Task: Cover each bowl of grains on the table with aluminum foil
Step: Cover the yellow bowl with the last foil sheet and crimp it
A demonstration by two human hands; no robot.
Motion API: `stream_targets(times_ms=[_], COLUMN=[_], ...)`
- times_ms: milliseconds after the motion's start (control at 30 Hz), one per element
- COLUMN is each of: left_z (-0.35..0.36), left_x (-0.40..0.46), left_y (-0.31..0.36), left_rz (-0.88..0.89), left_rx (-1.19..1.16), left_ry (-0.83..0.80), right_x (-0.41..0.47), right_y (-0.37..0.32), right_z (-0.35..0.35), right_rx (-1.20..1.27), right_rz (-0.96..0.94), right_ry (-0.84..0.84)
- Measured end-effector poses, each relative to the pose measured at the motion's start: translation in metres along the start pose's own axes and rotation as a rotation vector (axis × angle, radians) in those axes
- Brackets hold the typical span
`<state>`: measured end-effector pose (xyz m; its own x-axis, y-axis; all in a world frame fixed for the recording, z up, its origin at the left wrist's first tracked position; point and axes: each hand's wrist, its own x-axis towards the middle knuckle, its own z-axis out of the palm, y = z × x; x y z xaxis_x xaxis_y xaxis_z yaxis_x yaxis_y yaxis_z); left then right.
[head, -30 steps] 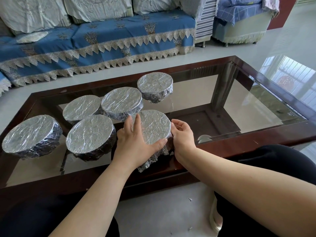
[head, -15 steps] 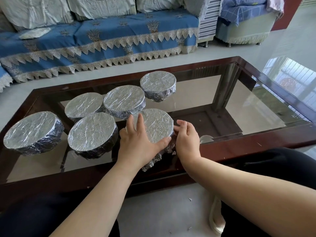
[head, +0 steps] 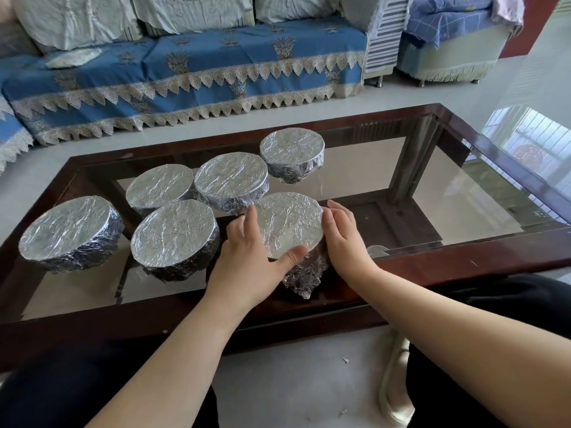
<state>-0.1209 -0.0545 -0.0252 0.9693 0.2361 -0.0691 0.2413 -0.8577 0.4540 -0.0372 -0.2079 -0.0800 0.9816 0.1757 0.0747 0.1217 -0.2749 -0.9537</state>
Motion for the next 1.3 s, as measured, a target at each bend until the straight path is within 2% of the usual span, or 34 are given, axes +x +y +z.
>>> stream_targets(times_ms=[100, 167, 267, 433, 667, 900, 1300], left_z=[-0.001, 0.0, 0.003, 0.006, 0.009, 0.01, 0.01], left_x=[0.003, 0.011, 0.021, 0.028, 0.027, 0.026, 0.026], left_y=[-0.008, -0.011, -0.016, -0.024, -0.024, -0.021, -0.021], left_rz=[0.015, 0.067, 0.193, 0.241, 0.207, 0.185, 0.178], left_rx=[0.195, 0.21, 0.151, 0.038, 0.014, 0.004, -0.014], left_ry=[0.115, 0.14, 0.075, -0.026, -0.005, 0.006, 0.012], right_x=[0.002, 0.001, 0.006, 0.007, 0.006, 0.015, 0.029], right_y=[-0.006, -0.012, -0.011, 0.002, 0.01, 0.009, 0.002], right_z=[-0.006, -0.009, -0.008, -0.006, -0.004, -0.003, 0.005], right_rx=[-0.045, -0.011, -0.01, 0.136, 0.311, 0.446, 0.407], right_rz=[-0.036, -0.041, -0.029, 0.068, 0.107, 0.24, 0.328], right_ry=[-0.013, -0.033, -0.039, -0.034, -0.068, -0.06, -0.023])
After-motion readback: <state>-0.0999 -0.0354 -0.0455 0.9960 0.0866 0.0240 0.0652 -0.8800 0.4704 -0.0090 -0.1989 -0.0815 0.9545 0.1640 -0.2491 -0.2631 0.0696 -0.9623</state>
